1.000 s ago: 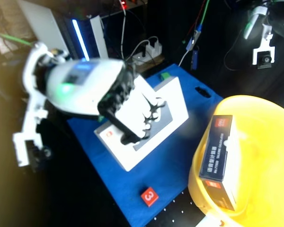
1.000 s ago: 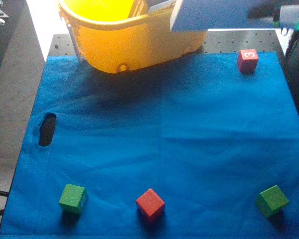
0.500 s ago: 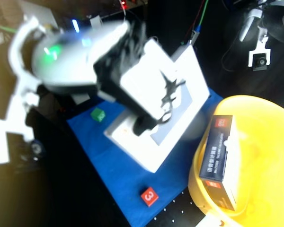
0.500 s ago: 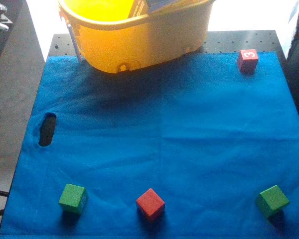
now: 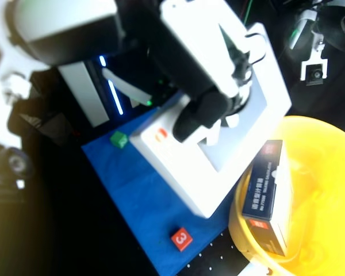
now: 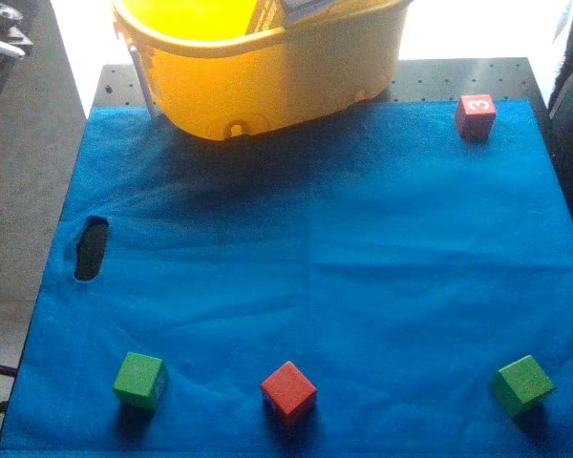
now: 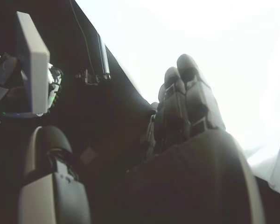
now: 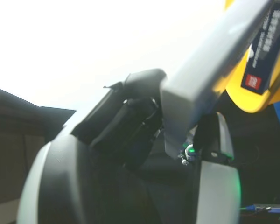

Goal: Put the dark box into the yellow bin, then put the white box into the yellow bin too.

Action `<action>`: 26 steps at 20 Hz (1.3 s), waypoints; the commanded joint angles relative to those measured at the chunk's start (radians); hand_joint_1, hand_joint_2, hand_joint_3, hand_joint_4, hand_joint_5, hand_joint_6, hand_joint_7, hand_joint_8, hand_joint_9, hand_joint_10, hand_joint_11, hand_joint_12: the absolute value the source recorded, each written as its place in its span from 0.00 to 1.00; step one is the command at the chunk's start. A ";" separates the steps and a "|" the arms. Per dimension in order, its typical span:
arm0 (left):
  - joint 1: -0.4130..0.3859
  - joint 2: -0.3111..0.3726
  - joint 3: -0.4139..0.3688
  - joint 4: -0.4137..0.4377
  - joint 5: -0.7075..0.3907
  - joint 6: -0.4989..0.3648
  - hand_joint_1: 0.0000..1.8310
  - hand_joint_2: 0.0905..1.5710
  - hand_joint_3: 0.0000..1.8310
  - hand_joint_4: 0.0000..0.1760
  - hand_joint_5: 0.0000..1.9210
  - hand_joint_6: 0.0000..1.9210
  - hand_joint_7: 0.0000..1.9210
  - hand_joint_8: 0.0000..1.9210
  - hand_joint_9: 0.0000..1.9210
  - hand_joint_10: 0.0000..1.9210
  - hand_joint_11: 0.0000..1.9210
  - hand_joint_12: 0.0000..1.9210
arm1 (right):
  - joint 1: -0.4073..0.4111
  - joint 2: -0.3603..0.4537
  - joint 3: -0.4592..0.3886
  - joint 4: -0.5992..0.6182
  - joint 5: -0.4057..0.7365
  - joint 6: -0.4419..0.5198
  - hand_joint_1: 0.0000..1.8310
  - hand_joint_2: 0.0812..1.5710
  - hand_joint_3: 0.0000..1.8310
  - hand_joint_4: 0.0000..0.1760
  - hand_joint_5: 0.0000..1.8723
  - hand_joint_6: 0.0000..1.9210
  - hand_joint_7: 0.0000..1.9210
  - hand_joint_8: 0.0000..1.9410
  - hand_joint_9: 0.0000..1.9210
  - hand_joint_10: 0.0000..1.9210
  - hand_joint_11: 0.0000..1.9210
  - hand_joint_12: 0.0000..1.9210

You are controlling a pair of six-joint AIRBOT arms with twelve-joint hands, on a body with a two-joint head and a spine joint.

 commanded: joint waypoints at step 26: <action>-0.131 -0.041 -0.074 0.059 -0.172 -0.009 0.44 0.48 0.00 0.74 0.08 0.00 0.10 0.00 0.09 0.00 0.00 0.36 | 0.026 -0.217 0.210 -0.010 0.090 -0.008 0.64 0.66 0.00 0.00 0.58 0.41 0.74 0.09 0.70 0.39 0.61 0.72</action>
